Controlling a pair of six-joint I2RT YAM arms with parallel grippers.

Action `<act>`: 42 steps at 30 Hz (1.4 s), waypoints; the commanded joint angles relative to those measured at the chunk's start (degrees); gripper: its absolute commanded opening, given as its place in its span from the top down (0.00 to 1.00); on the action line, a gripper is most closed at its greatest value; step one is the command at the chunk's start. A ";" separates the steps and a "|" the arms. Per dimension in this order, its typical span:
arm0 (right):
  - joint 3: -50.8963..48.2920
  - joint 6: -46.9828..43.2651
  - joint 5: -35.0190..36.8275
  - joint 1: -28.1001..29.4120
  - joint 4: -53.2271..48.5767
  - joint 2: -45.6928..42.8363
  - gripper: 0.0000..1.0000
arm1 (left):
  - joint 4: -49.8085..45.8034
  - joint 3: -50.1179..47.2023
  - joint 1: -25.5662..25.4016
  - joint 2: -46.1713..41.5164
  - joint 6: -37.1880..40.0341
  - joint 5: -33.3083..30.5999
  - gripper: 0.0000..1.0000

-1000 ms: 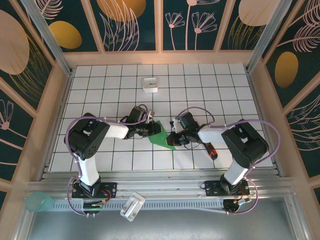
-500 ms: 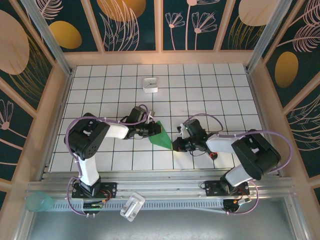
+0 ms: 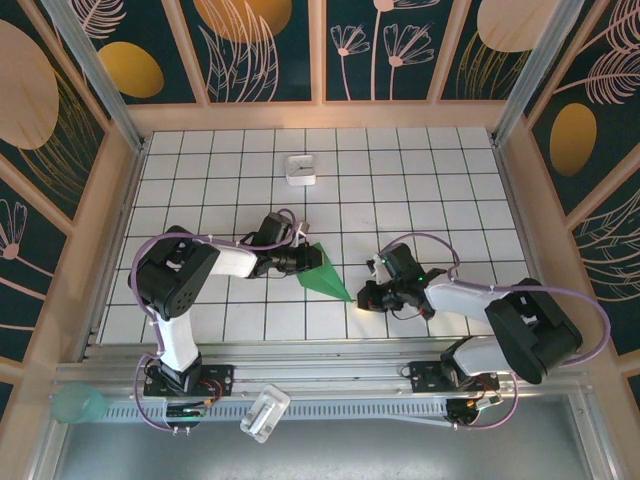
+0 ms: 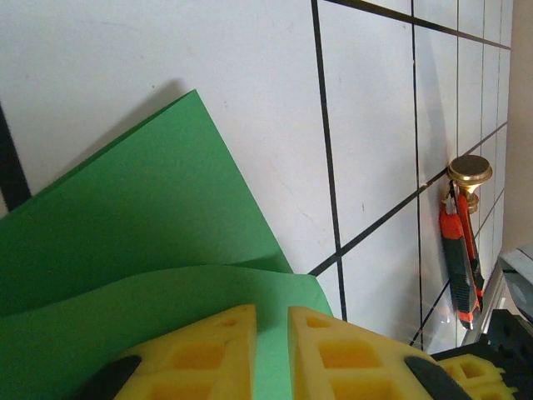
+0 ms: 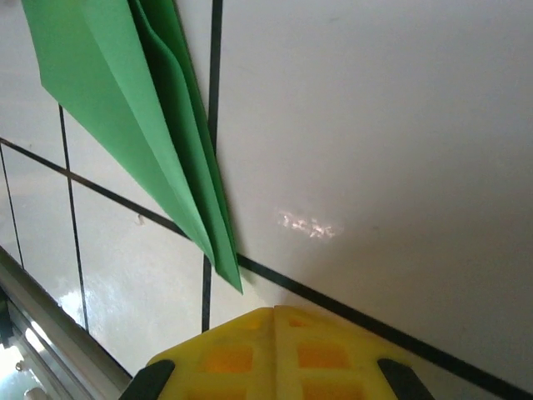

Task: Fold a paper plane with a square sheet of paper (pick it up from the middle)
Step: Fourth fold the wing at the center of the table.

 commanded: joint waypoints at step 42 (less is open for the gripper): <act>2.87 -1.29 -1.11 0.16 7.62 16.38 1.00 | -2.57 -0.67 -0.26 -9.41 -4.85 -2.97 0.53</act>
